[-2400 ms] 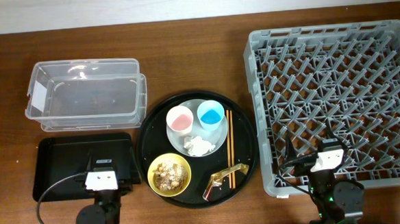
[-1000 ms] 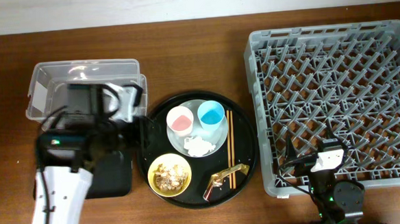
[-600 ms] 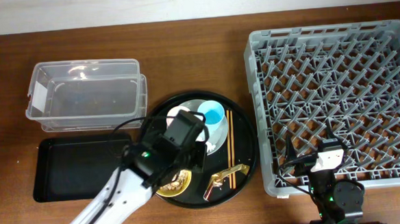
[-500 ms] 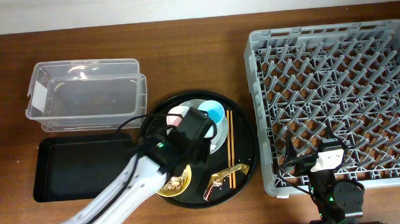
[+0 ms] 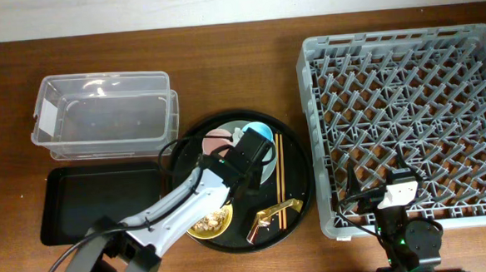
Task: Sort waste into correct bins and load items into the dishwasher rack
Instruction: 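Carry the tissue with the left gripper and drop it into the clear bin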
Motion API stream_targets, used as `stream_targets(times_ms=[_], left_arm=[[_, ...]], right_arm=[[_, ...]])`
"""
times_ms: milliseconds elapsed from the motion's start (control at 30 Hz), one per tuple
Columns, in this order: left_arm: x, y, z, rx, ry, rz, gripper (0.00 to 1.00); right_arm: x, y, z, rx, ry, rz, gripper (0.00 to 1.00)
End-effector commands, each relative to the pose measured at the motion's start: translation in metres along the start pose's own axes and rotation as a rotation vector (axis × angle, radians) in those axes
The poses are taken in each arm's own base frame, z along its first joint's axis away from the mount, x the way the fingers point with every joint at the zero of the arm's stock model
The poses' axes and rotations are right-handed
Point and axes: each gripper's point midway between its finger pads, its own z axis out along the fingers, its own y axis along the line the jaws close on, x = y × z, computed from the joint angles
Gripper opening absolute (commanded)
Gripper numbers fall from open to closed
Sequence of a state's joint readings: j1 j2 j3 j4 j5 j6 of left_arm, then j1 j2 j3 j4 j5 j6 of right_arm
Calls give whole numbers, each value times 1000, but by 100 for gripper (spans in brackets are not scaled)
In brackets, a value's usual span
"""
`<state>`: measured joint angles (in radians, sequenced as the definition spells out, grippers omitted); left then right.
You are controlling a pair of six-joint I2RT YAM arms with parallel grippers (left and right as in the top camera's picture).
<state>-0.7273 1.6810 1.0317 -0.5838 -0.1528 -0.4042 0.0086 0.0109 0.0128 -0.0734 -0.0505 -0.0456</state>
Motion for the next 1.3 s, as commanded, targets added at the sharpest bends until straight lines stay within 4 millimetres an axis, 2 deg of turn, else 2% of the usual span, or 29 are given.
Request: stream_targets(times_ms=[0, 67, 133, 200, 233, 267, 300, 333, 400, 467, 533, 567, 600, 633, 667, 733, 833, 900, 967, 1067, 1200, 1267], left_arm=[[9, -4, 10, 9, 40, 20, 56], [13, -3, 17, 0, 60, 23, 56], [17, -2, 21, -6, 74, 26, 37], [15, -3, 21, -4, 69, 25, 29], [14, -3, 20, -2, 66, 21, 18], [10, -4, 16, 3, 55, 19, 14], [4, -5, 9, 10, 37, 17, 13], [-6, -7, -7, 22, 4, 11, 13], [-26, -8, -47, 49, -70, 0, 12], [-31, -2, -85, 57, -107, -7, 12], [-26, 21, -108, -11, -122, -21, 12], [-21, 39, -118, -62, -122, -47, 11], [-12, 69, -131, -147, -115, -116, 10], [1, 109, -146, -256, -103, -210, 8], [13, 143, -157, -346, -88, -316, 1], [41, 207, -174, -524, -56, -553, 1], [70, 259, -175, -611, -21, -825, 1], [95, 289, -162, -655, -21, -1033, 1], [118, 308, -136, -646, -37, -1201, 1], [133, 336, -123, -667, -108, -1326, 2], [140, 340, -121, -671, -105, -1355, 7], [131, 338, -116, -618, -115, -1324, 5]], right_arm=[[2, 0, 0, -4, 1, 1, 98], [2, 1, 0, -5, 1, 1, 98], [2, 0, 0, -4, 1, 1, 98], [2, 0, 0, -4, 1, 1, 98], [2, 0, 0, -4, 1, 1, 98], [2, 0, 0, -4, 1, 1, 98], [2, 1, 0, -5, 1, 1, 98], [2, 0, 0, -4, 1, 1, 98], [2, 0, 0, -4, 1, 1, 98], [2, 0, 0, -4, 1, 1, 98], [2, 1, 0, -5, 1, 1, 98], [2, 1, 0, -5, 1, 1, 98], [2, 0, 0, -4, 1, 1, 98], [2, 0, 0, -4, 1, 1, 98], [2, 0, 0, -4, 1, 1, 98], [2, 0, 0, -4, 1, 1, 98], [2, 1, 0, -5, 1, 1, 98], [2, 0, 0, -4, 1, 1, 98], [2, 1, 0, -5, 1, 1, 98], [2, 1, 0, -5, 1, 1, 98], [2, 0, 0, -4, 1, 1, 98], [2, 1, 0, -5, 1, 1, 98]])
